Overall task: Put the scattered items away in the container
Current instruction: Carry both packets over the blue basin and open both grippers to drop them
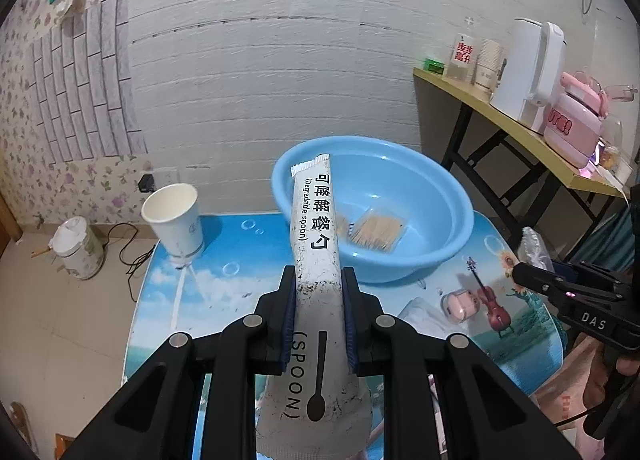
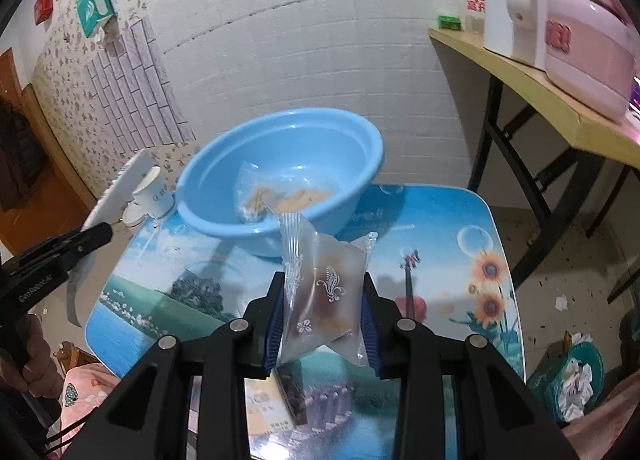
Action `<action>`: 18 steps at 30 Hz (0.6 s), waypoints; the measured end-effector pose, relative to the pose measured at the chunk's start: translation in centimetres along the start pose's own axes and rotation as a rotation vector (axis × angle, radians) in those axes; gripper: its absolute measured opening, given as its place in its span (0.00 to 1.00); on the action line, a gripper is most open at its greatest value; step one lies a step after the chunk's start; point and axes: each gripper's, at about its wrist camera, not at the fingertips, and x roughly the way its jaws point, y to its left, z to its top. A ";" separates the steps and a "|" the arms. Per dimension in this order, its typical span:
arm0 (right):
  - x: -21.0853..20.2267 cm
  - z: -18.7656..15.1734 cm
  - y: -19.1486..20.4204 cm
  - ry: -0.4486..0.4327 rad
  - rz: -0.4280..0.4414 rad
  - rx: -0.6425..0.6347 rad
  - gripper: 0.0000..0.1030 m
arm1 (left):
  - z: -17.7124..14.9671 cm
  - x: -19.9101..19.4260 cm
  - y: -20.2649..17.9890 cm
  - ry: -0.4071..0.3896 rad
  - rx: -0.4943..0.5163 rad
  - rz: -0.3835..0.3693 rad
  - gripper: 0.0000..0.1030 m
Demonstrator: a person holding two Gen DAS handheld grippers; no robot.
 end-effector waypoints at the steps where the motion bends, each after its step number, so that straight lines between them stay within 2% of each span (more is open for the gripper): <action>1: 0.1 0.3 0.2 0.000 0.003 -0.004 0.34 | 0.2 0.1 -0.2 0.001 0.004 -0.004 0.19; 18: 4.0 5.1 1.1 0.006 0.034 -0.055 0.34 | 3.9 4.9 -1.6 0.051 0.033 -0.035 0.19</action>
